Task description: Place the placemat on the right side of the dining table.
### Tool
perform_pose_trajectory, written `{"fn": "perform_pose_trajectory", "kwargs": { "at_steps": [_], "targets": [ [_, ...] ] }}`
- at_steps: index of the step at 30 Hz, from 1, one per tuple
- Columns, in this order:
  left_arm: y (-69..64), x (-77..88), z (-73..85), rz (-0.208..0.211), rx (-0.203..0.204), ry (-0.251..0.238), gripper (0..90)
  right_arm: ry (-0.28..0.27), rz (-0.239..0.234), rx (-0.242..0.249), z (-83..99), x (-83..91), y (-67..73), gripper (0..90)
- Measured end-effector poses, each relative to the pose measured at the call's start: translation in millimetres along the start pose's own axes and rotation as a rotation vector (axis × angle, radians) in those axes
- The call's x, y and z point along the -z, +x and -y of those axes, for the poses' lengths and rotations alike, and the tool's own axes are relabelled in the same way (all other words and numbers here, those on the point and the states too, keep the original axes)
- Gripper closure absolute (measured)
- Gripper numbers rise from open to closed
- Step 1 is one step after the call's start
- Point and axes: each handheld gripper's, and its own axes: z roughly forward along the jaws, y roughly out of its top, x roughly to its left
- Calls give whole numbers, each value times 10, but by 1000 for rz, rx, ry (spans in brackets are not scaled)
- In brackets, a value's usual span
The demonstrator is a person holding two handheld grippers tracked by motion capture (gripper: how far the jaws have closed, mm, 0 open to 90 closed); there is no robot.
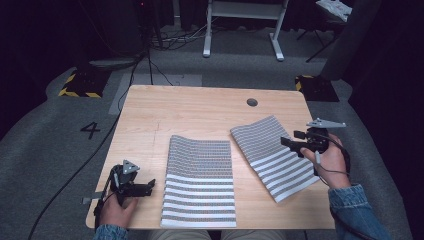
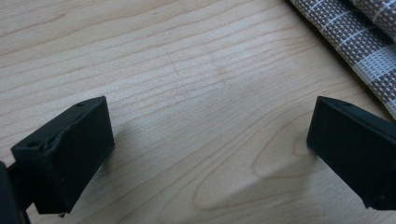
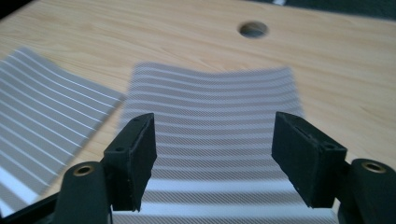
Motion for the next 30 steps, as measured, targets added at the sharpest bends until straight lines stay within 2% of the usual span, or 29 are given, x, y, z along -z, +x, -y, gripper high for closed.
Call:
{"fn": "perform_pose_trajectory", "kwargs": {
  "at_steps": [2,3,4,5,11,19,24,26,28,30],
  "targets": [
    [0,0,0,0,0,0,6,31,55,-29,176,15,-168,320],
    [0,0,0,0,0,0,6,31,55,-29,176,15,-168,320],
    [-1,0,1,-2,0,-1,6,55,86,-40,299,7,-269,319],
    [-2,0,1,-2,0,-1,6,66,100,-46,361,-2,-313,319],
    [-4,2,4,-6,0,0,6,134,139,-80,692,-71,-513,318],
    [-5,2,4,-6,0,0,6,182,156,-70,957,-151,-547,296],
    [-4,1,4,-6,1,-1,7,178,196,-43,1000,-174,-517,277],
    [-4,2,4,-6,0,-1,6,175,196,-43,1005,-173,-510,283],
    [-5,2,4,-5,1,-1,6,173,197,-41,1009,-167,-500,309],
    [-4,2,4,-6,0,0,7,174,185,-25,1000,-160,-465,423]
  ]
}}
